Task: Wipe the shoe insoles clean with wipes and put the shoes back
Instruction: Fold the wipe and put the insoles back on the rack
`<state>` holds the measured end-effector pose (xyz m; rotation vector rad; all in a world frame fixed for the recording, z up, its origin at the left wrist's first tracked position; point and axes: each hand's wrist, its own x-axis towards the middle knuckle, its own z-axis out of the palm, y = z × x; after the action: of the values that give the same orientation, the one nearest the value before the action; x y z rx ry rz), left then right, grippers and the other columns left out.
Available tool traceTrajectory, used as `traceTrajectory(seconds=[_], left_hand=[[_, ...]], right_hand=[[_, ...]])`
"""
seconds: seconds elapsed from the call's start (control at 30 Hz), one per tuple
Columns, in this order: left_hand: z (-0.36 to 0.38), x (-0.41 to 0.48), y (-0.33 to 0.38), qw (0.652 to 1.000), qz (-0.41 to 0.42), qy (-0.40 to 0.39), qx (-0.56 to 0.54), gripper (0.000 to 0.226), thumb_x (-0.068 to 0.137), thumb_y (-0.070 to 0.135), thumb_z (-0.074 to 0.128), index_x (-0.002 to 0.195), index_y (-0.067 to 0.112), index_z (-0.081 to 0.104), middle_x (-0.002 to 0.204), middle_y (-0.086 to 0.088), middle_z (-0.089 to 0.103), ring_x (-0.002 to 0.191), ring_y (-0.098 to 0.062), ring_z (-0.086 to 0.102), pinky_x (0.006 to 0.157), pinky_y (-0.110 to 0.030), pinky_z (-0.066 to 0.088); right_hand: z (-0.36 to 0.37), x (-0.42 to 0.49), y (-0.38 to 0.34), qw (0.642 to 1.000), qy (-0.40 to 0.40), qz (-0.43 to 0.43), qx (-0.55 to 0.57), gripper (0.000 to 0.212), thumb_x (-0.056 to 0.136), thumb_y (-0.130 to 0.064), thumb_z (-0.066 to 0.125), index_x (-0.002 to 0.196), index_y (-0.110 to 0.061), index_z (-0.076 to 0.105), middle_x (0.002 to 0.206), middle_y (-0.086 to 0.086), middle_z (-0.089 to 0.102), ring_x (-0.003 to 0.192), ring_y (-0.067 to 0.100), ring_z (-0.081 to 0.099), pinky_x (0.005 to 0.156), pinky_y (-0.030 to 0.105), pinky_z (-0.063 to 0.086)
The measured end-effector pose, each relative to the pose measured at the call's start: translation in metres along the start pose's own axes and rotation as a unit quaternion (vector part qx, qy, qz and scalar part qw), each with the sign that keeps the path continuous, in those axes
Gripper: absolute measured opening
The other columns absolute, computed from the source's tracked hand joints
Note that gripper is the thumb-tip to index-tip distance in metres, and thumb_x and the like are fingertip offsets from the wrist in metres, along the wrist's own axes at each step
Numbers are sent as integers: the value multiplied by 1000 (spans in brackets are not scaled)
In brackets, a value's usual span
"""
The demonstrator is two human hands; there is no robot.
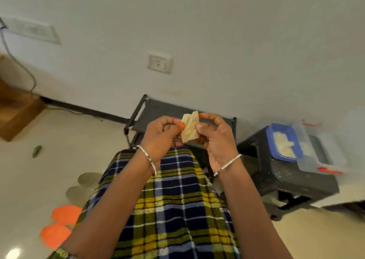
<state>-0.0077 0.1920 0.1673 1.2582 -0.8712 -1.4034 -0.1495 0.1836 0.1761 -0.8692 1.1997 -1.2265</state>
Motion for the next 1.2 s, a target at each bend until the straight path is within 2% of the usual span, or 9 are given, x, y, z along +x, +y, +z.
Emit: traceTrajectory(seconds=[0.13, 0.3, 0.43, 0.6, 0.73, 0.9, 1.07, 1.13, 1.2], left_hand=[[79, 31, -3, 999, -3, -41, 11, 10, 90, 7, 66, 99, 5, 64, 80, -10, 72, 70, -17, 69, 62, -30, 60], [157, 36, -14, 993, 26, -110, 28, 17, 91, 10, 65, 107, 11, 58, 78, -13, 68, 73, -20, 68, 67, -39, 60], [201, 34, -14, 983, 39, -175, 43, 10, 92, 8, 63, 102, 9, 63, 88, -14, 72, 78, -23, 71, 67, -36, 59], [241, 25, -12, 967, 15, -253, 34, 14, 94, 2, 58, 96, 8, 71, 95, -5, 74, 83, -16, 72, 66, -24, 57], [261, 20, -13, 958, -11, -286, 13, 16, 91, 4, 62, 104, 7, 70, 99, -9, 74, 90, -19, 72, 79, -30, 59], [273, 27, -20, 954, 46, -266, 127, 39, 71, 16, 85, 107, 14, 73, 93, 1, 76, 86, -9, 72, 81, -24, 57], [279, 41, -32, 917, 155, -241, 279, 13, 78, 30, 79, 91, 28, 77, 76, 17, 71, 71, 7, 65, 67, -5, 49], [285, 49, -40, 910, 153, -256, 287, 11, 79, 32, 78, 89, 28, 76, 77, 16, 71, 72, 5, 64, 65, -4, 47], [291, 60, -52, 915, 106, -273, 278, 14, 80, 34, 77, 90, 24, 76, 81, 11, 72, 75, -1, 66, 67, -9, 50]], right_hand=[[-64, 19, -15, 994, 88, -49, 32, 23, 94, 8, 54, 95, -14, 61, 83, 0, 71, 77, 14, 68, 69, 31, 55], [-137, 11, -38, 990, 111, -81, 46, 18, 99, -3, 51, 103, -10, 66, 105, 12, 73, 97, 26, 68, 82, 39, 56], [-182, -1, -55, 986, 130, -95, 35, 31, 88, 0, 68, 117, -8, 61, 87, 11, 75, 80, 20, 71, 67, 28, 56], [-223, -12, -64, 973, 192, -126, 6, 22, 85, 9, 68, 92, -10, 60, 81, 10, 70, 75, 21, 68, 65, 29, 55], [-242, -17, -69, 972, 191, -133, 28, 15, 89, 6, 63, 92, -6, 71, 94, 11, 73, 88, 27, 67, 73, 31, 55], [-251, -16, -68, 965, 208, -132, -89, 30, 84, -2, 75, 110, -16, 74, 107, 5, 75, 99, 22, 71, 84, 33, 58], [-264, -9, -54, 891, 256, -147, -345, 16, 87, -21, 75, 98, -32, 78, 92, -12, 73, 87, 2, 67, 77, 24, 54], [-274, -5, -48, 874, 281, -124, -376, 8, 87, -28, 75, 93, -32, 76, 90, -10, 70, 84, 1, 63, 73, 20, 51], [-285, 1, -43, 887, 295, -88, -344, 11, 85, -31, 76, 94, -25, 76, 93, -6, 70, 87, 5, 64, 75, 21, 52]])
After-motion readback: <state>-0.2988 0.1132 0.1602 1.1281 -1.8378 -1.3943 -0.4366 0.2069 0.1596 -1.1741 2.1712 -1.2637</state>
